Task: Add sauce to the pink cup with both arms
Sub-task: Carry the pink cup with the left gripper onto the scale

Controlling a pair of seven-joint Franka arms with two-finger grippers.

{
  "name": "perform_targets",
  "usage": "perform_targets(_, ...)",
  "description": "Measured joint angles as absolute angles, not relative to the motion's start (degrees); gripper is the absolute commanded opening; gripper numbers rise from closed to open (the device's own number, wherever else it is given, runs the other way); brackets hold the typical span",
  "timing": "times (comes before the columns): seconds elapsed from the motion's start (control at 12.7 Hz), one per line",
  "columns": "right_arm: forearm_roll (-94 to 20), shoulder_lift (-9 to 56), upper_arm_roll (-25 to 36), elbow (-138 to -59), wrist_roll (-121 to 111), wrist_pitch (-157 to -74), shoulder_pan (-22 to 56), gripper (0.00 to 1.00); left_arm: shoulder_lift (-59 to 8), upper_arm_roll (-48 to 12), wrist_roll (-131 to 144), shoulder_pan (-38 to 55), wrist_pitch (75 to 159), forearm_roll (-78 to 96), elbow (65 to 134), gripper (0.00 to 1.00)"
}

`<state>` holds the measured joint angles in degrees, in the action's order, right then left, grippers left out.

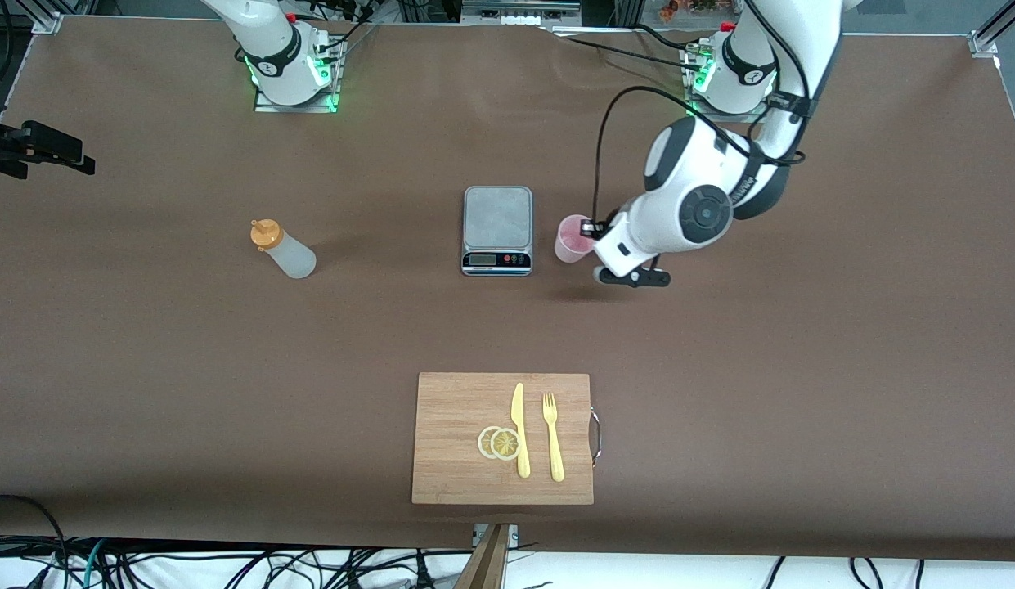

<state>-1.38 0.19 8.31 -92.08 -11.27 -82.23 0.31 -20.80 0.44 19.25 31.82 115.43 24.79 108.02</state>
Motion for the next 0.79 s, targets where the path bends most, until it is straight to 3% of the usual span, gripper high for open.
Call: perform_targets(0.79,-1.38,0.20,8.72,-92.08,-11.39,-82.23,0.25,1.00,-22.89,0.49,33.30,43.14,123.86,24.80,107.70,0.00)
